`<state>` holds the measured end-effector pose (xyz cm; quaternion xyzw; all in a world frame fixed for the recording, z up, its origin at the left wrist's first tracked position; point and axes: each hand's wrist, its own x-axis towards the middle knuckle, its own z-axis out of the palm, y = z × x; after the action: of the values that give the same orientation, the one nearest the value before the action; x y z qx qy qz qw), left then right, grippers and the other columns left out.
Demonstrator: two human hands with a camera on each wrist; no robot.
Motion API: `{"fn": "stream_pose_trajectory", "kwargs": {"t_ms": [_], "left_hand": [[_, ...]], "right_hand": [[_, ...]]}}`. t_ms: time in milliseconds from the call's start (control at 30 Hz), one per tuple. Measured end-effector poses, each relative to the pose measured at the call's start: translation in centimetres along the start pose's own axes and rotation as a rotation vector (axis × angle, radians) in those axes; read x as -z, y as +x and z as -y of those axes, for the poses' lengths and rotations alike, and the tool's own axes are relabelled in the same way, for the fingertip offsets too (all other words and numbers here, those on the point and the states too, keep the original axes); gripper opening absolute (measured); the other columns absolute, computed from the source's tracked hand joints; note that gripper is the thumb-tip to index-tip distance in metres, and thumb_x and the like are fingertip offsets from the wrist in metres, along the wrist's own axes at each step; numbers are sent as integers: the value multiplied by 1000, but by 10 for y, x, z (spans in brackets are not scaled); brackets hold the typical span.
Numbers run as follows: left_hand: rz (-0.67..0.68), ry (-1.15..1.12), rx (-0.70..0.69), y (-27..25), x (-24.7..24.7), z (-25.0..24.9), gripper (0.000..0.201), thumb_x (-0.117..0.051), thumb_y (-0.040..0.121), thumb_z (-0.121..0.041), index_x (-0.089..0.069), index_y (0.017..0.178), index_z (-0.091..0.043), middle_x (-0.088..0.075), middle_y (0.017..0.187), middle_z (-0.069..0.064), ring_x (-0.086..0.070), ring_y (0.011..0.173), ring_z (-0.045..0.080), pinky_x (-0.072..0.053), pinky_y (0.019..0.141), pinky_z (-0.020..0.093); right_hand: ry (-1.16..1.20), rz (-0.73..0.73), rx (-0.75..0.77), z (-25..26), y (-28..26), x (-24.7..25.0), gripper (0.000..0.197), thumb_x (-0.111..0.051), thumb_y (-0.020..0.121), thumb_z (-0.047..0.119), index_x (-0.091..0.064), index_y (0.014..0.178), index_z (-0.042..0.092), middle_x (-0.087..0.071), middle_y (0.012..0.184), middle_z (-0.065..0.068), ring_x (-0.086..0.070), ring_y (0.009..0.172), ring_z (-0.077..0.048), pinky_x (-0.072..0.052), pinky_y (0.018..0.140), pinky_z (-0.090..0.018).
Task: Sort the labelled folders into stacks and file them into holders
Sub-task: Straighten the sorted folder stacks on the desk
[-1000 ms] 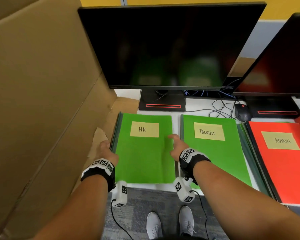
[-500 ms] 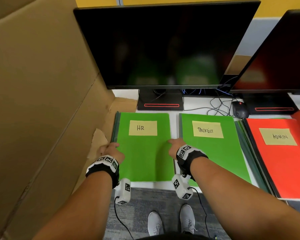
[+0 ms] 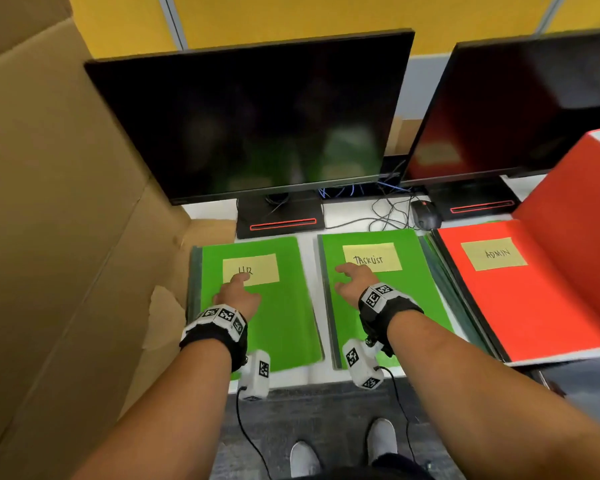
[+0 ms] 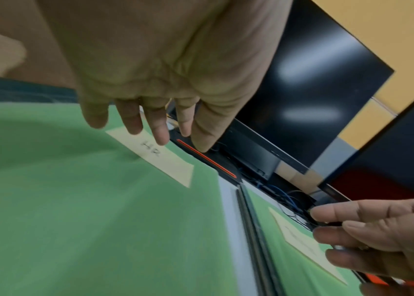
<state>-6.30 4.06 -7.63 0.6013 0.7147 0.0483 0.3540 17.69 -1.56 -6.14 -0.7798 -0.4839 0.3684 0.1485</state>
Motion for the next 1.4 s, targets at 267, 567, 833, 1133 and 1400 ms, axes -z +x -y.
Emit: {"fn": "stream_pose_trajectory", "kwargs": {"t_ms": [267,567,833,1133,1400], "left_hand": [[86,-133,-136,-10,-44,-66,53,-58,89,-10,-43,140,-13,-51,138,16,-54,120,30,-47,98,35],[112,-190,-175,-36,-106,-155,48,-57,90,-10,-47,137,-10,-54,134,15,-55,119,29,-46,93,29],[238,-427,-92,-64,-175,-218,45,-53,91,0,-47,134,-11,-54,126,9,-58,107,30,-55,80,35],[281,-208,-197,-84,-231,-248,43,-54,90,-9,-52,133,-14,-58,128,9,-62,102,28,-54,90,41],[199,330,-404,-69,-247,-251,49,-65,78,-45,-53,125,-45,-37,147,6,-32,137,30,-24,114,41]], "right_hand": [[26,-80,-38,-50,-5,49,49,-57,90,21,-47,137,20,-43,142,-11,-58,113,-27,-45,85,-24],[9,-123,-72,-125,-3,122,50,-58,86,20,-48,136,18,-48,138,-13,-55,118,-28,-45,99,-32],[25,-184,-185,-210,3,176,51,-55,87,19,-47,137,21,-45,137,-14,-54,117,-30,-45,96,-31],[-113,-230,-399,-271,-4,209,57,-52,90,26,-34,144,23,-35,140,-14,-39,127,-36,-36,103,-36],[-109,-261,-587,-292,-8,214,56,-53,85,20,-37,139,18,-31,139,-14,-32,128,-36,-32,104,-39]]}}
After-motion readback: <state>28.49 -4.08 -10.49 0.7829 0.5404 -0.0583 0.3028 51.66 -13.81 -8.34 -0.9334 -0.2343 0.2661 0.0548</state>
